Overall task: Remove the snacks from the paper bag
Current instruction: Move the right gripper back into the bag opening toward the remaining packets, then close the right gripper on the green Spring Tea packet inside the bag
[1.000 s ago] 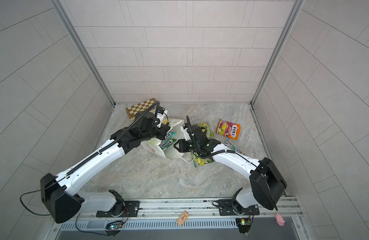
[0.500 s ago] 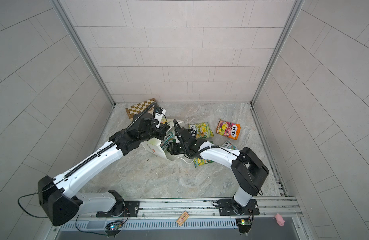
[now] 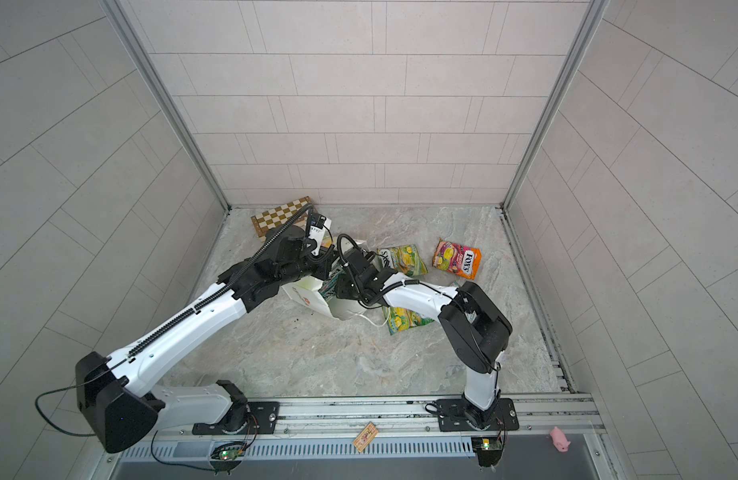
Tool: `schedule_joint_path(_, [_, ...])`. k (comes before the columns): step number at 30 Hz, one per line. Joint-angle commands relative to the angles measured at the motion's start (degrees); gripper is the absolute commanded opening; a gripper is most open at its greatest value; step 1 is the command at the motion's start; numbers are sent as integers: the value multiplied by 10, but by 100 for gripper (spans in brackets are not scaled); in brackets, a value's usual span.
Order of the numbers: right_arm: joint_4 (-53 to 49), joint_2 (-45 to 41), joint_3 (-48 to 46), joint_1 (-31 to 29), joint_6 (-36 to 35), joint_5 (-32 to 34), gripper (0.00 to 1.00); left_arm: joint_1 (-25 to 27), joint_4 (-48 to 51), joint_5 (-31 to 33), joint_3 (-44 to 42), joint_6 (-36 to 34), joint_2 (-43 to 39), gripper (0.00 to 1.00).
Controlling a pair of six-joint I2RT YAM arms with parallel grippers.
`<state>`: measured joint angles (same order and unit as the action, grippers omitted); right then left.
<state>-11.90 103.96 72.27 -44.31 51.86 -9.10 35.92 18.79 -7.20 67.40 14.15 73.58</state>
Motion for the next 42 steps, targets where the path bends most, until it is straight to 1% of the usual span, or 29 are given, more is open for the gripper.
schedule_joint_path(1, [-46,15,20,-2,19,37,42,0,-8,8,-4,3,-12,0])
schedule_joint_path(9, [-52,47,39,-2,35,49,42,0,-8,8,-6,3,-11,0])
schedule_joint_path(16, [9,81,53,-2,43,25,42,0,-8,8,-6,4,-11,0])
schedule_joint_path(20, [56,105,56,-1,62,20,40,0,-8,12,-6,3,-10,0])
schedule_joint_path(24, [108,125,53,-1,87,8,34,0,-6,15,-5,2,-11,0])
schedule_joint_path(27, [143,139,55,-1,94,-16,26,0,-6,16,-5,2,-13,0])
schedule_joint_path(28, [151,142,57,-1,93,-24,21,0,-6,17,-6,1,-14,0])
schedule_joint_path(29, [158,142,54,-1,92,-29,10,0,-6,17,-6,1,-15,0])
schedule_joint_path(31, [168,139,50,-1,83,-37,0,0,-5,22,-6,-1,-16,0])
schedule_joint_path(42, [132,46,-19,14,29,-37,0,0,19,70,3,-10,-11,0])
